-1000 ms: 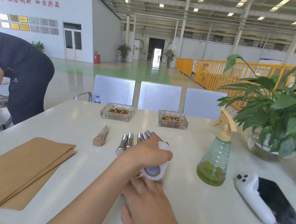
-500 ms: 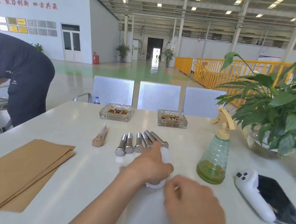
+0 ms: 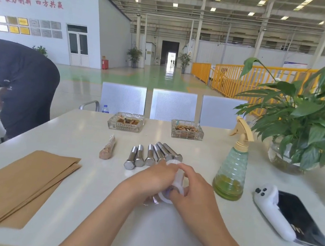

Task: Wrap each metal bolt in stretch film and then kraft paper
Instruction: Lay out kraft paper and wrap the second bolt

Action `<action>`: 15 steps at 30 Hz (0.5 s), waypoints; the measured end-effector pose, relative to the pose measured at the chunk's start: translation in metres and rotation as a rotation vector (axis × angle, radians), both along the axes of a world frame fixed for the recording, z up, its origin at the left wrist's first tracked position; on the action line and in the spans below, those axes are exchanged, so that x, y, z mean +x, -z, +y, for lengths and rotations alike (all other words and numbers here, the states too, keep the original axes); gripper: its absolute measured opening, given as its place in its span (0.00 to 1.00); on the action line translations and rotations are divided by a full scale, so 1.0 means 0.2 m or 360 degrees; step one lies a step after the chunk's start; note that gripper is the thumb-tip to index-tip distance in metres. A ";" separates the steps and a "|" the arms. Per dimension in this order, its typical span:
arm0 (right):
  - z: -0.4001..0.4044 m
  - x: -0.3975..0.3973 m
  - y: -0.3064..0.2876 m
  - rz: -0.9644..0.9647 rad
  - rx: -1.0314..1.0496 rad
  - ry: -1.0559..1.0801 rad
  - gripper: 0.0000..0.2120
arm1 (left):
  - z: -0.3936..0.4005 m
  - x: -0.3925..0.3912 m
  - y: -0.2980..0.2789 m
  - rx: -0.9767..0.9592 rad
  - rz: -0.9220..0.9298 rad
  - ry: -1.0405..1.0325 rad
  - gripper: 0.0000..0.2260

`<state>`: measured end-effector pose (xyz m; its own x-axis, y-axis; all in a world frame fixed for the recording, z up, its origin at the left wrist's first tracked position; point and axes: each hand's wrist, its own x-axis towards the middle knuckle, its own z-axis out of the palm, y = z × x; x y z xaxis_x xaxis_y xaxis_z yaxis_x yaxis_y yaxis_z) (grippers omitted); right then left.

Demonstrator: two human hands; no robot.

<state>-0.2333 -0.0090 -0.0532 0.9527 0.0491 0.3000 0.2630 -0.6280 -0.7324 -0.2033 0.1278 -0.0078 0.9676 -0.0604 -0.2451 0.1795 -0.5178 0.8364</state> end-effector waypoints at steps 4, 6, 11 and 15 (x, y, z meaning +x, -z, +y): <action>-0.04 0.00 0.01 -0.0382 -0.0394 0.0170 0.20 | 0.07 -0.03 0.03 0.0226 -0.0139 0.0140 0.11; -0.06 -0.02 0.01 -0.0491 -0.0553 0.0177 0.20 | 0.07 -0.03 0.06 0.0550 -0.0320 0.0236 0.10; -0.15 -0.10 0.04 -0.0507 -0.0787 0.0172 0.28 | 0.07 -0.03 0.12 0.0955 -0.0564 0.0413 0.09; -0.19 -0.11 0.10 -0.0368 -0.0844 0.0197 0.30 | 0.14 -0.01 0.07 0.1038 -0.0620 0.0583 0.13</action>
<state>-0.2550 -0.0476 -0.0738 0.8737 0.1419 0.4654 0.2800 -0.9289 -0.2425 -0.2044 0.1550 -0.0222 0.9371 -0.3489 0.0074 -0.3331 -0.8880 0.3171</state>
